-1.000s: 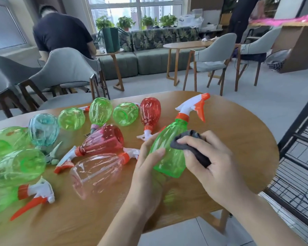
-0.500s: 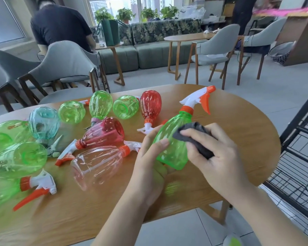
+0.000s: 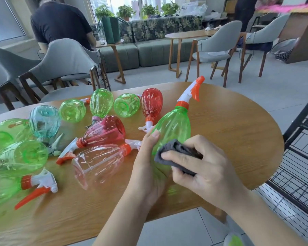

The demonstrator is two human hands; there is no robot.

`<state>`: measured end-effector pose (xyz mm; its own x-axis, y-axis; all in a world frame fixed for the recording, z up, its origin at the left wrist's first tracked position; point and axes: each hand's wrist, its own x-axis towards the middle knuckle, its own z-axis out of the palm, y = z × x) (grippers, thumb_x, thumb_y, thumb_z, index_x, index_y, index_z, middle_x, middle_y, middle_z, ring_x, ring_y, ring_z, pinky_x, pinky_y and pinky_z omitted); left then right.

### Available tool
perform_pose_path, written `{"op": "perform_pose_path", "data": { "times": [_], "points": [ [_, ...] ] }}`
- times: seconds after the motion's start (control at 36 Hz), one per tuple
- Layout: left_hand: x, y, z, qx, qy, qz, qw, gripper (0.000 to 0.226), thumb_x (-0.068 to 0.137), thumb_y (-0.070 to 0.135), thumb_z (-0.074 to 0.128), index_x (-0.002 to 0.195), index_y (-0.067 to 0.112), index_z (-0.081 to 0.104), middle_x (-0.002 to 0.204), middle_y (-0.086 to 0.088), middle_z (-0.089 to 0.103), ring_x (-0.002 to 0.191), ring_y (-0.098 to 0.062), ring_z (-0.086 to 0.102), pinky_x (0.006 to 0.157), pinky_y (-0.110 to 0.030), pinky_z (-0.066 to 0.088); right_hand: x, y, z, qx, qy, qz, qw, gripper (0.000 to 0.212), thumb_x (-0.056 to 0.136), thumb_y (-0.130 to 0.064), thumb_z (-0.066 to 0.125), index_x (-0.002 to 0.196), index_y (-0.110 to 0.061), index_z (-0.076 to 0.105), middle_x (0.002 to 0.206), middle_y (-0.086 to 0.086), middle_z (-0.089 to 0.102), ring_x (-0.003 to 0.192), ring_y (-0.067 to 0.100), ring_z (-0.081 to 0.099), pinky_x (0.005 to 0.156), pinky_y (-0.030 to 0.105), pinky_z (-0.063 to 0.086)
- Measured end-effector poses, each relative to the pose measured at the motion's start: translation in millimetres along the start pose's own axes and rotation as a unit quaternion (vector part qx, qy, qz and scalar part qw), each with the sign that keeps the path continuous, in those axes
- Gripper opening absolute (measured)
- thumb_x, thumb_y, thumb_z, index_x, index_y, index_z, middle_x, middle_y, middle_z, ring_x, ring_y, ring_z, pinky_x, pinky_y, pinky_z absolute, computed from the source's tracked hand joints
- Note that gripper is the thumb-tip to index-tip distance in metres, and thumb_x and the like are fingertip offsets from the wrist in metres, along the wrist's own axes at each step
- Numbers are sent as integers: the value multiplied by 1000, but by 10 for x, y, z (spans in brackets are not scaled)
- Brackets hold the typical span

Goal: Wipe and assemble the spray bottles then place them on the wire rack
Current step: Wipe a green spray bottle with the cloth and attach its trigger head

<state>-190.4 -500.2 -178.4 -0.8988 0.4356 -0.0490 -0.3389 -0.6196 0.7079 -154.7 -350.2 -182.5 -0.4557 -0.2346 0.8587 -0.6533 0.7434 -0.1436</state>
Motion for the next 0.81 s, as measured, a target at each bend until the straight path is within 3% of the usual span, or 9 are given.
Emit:
{"op": "perform_pose_path", "data": {
  "times": [0.14, 0.28, 0.36, 0.47, 0.58, 0.67, 0.72, 0.81],
  "points": [
    [35, -56, -69, 2, 5, 22, 1000, 75, 82, 36, 70, 147, 5, 49, 130, -19, 65, 108, -29, 67, 82, -44, 58, 55, 142, -17, 29, 50, 104, 993, 24, 97, -17, 63, 117, -15, 78, 99, 3, 57, 83, 9, 54, 76, 19, 46],
    [26, -89, -113, -24, -28, -24, 999, 65, 75, 35, 70, 138, 17, 64, 135, -16, 66, 111, -34, 67, 78, -48, 57, 85, 253, -73, 75, 66, 206, 973, 32, 102, -23, 57, 128, -12, 70, 105, 5, 58, 96, 6, 57, 79, 12, 43],
    [19, -83, -96, -38, -38, -30, 998, 54, 75, 35, 70, 127, 22, 72, 134, -14, 68, 113, -33, 67, 79, -50, 57, 74, 227, -79, 83, 68, 206, 973, 31, 101, -21, 59, 126, -10, 71, 107, 5, 59, 98, 8, 59, 81, 14, 44],
    [20, -61, -85, -45, -31, -32, 998, 75, 78, 34, 71, 148, 11, 54, 140, -17, 63, 120, -31, 65, 91, -53, 55, 51, 128, -80, 102, 66, 171, 978, 27, 99, -17, 63, 123, -11, 72, 108, 5, 61, 96, 9, 62, 81, 15, 45],
    [8, -41, -84, -41, -53, -28, 997, 94, 72, 31, 85, 153, 8, 45, 139, -18, 62, 118, -32, 66, 89, -52, 56, 63, 113, -88, 99, 70, 147, 982, 25, 97, -11, 66, 122, -11, 72, 107, 8, 61, 95, 10, 62, 83, 16, 45],
    [1, -42, -76, -40, -63, -37, 996, 98, 70, 32, 87, 154, 9, 43, 143, -20, 58, 119, -35, 63, 88, -55, 55, 91, 154, -97, 94, 74, 179, 977, 27, 99, -18, 62, 122, -10, 74, 107, 7, 60, 96, 9, 60, 82, 17, 45],
    [-2, -44, -74, -47, -58, -50, 996, 91, 72, 31, 84, 151, 7, 47, 141, -20, 60, 117, -34, 64, 86, -54, 56, 94, 148, -98, 103, 75, 196, 972, 28, 100, -21, 60, 122, -10, 73, 107, 6, 59, 96, 8, 60, 81, 16, 45],
    [-16, -36, -75, -63, -57, -50, 995, 61, 83, 31, 69, 138, 6, 61, 131, -19, 65, 110, -30, 67, 85, -49, 58, 94, 64, -78, 108, 74, 180, 975, 26, 98, -18, 62, 120, -11, 74, 105, 8, 60, 94, 9, 61, 81, 15, 45]
  ]
}}
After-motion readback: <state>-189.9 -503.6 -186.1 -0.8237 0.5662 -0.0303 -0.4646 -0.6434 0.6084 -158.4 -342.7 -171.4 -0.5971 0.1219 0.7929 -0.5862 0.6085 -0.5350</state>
